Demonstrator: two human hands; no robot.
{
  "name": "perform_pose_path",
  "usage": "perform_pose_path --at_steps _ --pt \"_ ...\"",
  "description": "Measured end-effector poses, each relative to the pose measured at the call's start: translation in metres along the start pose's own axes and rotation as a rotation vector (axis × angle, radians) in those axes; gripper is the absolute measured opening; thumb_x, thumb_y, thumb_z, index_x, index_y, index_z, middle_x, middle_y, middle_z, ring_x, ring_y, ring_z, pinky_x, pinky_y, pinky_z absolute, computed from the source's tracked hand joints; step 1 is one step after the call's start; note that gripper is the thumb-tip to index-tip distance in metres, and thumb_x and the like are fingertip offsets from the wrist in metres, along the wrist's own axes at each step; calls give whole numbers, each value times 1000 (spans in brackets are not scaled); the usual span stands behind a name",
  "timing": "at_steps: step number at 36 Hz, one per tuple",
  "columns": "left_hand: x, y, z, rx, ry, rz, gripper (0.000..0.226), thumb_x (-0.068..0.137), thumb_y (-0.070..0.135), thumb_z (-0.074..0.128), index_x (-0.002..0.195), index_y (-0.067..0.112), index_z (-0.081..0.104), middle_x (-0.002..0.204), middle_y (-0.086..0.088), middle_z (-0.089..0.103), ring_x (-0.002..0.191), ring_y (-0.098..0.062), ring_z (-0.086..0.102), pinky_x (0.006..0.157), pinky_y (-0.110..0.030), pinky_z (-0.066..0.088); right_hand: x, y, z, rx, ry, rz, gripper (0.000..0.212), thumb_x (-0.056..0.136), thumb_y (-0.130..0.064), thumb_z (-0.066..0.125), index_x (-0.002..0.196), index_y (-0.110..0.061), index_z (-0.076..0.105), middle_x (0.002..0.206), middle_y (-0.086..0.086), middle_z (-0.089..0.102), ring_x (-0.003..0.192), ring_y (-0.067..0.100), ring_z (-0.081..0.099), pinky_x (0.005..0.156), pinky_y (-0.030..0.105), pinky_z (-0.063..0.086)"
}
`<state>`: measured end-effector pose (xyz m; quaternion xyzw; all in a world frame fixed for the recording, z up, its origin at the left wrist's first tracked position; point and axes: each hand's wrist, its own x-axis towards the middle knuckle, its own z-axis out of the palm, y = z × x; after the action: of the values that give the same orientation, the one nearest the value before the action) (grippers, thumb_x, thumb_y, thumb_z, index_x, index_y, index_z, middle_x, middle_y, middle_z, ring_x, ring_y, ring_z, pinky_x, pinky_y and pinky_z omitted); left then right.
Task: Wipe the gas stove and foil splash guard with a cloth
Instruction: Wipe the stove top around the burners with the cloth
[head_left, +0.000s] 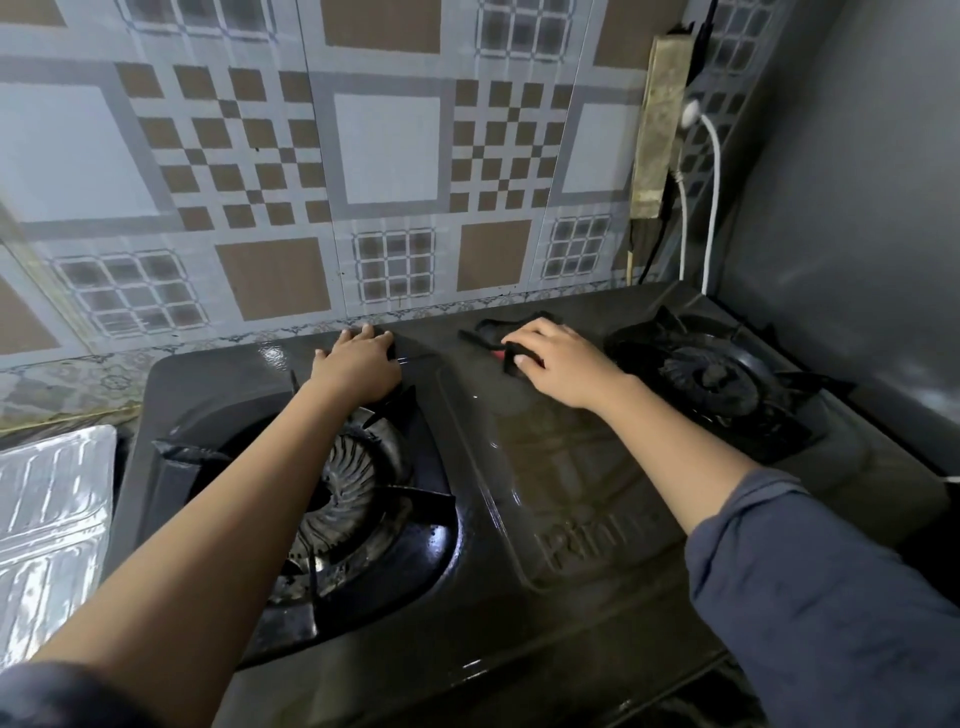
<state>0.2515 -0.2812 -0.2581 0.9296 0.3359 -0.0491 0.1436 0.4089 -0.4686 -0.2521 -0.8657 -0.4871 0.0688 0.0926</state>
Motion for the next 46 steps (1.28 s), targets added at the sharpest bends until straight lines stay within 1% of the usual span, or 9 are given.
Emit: perform_pose_path --at_steps 6,11,21,26,31,35,41,43,46 --pt "2 3 2 -15 19 17 50 96 30 38 144 18 30 157 -5 18 145 -29 13 112 -60 18 -10 15 8 50 122 217 38 97 -28 37 135 -23 42 140 6 39 125 33 37 104 40 33" --pt "5 12 3 -44 -31 92 53 96 29 41 146 21 26 158 -3 13 146 -26 11 115 -58 11 -28 8 19 56 279 320 36 96 -24 40 131 -18 46 135 11 43 118 37 40 98 41 36" --pt "4 8 5 -58 -6 127 53 96 34 42 146 23 28 158 -2 15 146 -25 13 115 -56 14 -40 -9 26 53 305 396 36 96 -26 39 130 -20 47 137 9 42 121 36 38 100 40 34" --pt "2 6 5 -64 -2 130 53 97 36 40 147 25 25 159 -2 11 147 -23 9 116 -52 12 -21 -9 16 44 194 386 39 97 -30 34 134 -21 42 142 8 38 126 34 35 103 41 33" --pt "-1 5 6 -87 24 134 53 97 34 39 147 23 25 159 -2 11 147 -23 9 116 -51 10 -6 -16 11 40 143 359 41 96 -31 36 135 -24 41 143 6 37 130 32 32 107 42 32" --pt "-3 5 5 -89 21 124 53 97 35 40 147 24 25 159 -2 10 147 -23 9 117 -50 11 -3 -28 12 45 123 258 38 94 -31 39 131 -25 44 139 4 41 127 31 34 105 43 35" --pt "-7 10 0 -61 5 96 53 96 37 41 146 27 26 159 -1 11 145 -24 16 115 -49 19 -6 -42 17 66 97 83 37 95 -28 39 131 -24 45 140 2 40 129 28 34 105 41 34" --pt "-6 13 -2 -57 -2 78 53 96 36 43 146 27 28 158 -1 14 144 -26 20 113 -49 22 -9 -43 19 70 91 43 37 96 -29 39 132 -24 44 140 1 40 129 28 33 106 41 34" --pt "-4 16 -4 -66 -6 67 51 94 33 46 143 24 35 151 -7 32 136 -30 34 110 -49 31 -14 -41 22 71 86 -7 37 97 -31 38 133 -25 43 141 -1 38 130 26 32 106 43 35"
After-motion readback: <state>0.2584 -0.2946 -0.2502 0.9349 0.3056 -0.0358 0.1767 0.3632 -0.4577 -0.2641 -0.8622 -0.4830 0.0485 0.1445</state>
